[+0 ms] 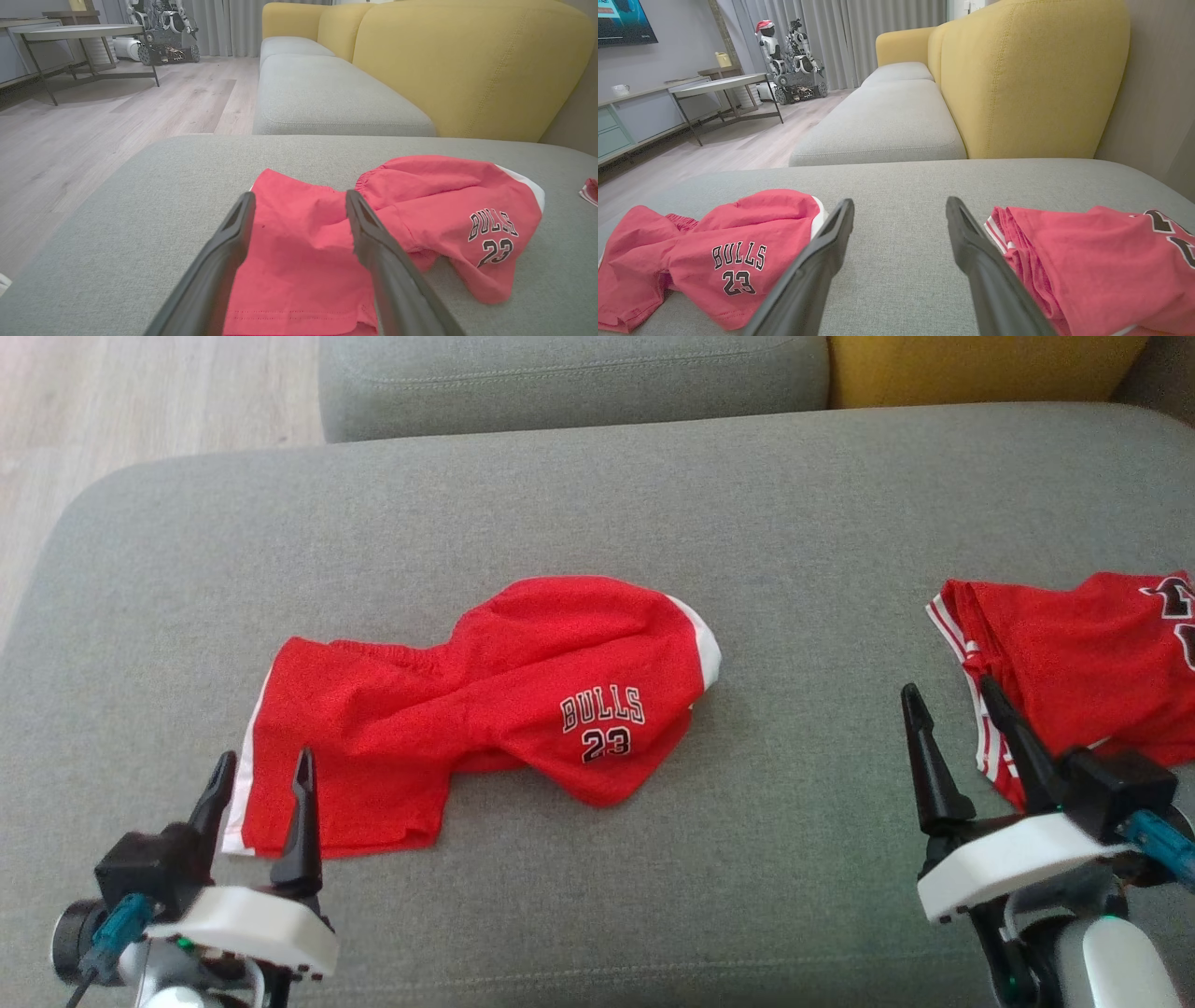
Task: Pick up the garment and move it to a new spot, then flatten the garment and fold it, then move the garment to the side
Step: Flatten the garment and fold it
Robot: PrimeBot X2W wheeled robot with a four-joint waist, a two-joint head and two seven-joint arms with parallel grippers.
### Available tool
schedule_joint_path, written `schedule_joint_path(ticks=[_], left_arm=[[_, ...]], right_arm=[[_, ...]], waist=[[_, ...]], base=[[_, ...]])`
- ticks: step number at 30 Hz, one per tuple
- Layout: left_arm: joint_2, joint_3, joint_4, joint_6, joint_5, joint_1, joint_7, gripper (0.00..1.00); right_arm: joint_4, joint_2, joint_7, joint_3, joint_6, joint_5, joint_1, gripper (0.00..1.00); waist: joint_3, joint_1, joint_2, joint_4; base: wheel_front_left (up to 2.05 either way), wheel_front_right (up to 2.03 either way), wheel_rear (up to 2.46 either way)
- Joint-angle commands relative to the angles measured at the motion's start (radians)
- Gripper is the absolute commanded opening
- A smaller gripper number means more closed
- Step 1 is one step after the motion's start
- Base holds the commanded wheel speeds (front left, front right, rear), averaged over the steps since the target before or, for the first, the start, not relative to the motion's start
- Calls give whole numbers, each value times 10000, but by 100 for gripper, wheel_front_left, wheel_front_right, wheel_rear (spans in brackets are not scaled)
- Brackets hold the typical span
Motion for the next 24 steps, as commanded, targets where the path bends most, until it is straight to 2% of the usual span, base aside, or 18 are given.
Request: schedule_joint_path(ticks=[1,7,13,19,24], left_arm=[[273,414,-346,58,-21,-536,-24,100],[304,386,-405,53,-31,-661,-51,100],[232,126,-404,-270,-77,-1658,94,100],[49,-255,626,-1055,-269,-3979,371,100],[-323,-641,2514,-1829,-550,-6052,775,100]], right_arm=[[-373,-35,2,199,-7,-22,-369,100],[-377,-35,-26,189,-7,29,-388,100],[-503,-35,16,174,-7,14,-553,100],[-602,-35,-57,479,-7,-37,-1217,100],[-525,-35,-194,675,-7,-92,-1655,100]], waist=[[21,0,-1,-1],[143,0,-1,18],[660,0,-1,102],[1637,0,-1,-166],[2415,0,-1,-523]], base=[[0,0,0],[0,0,0],[0,0,0],[0,0,0],[0,0,0]])
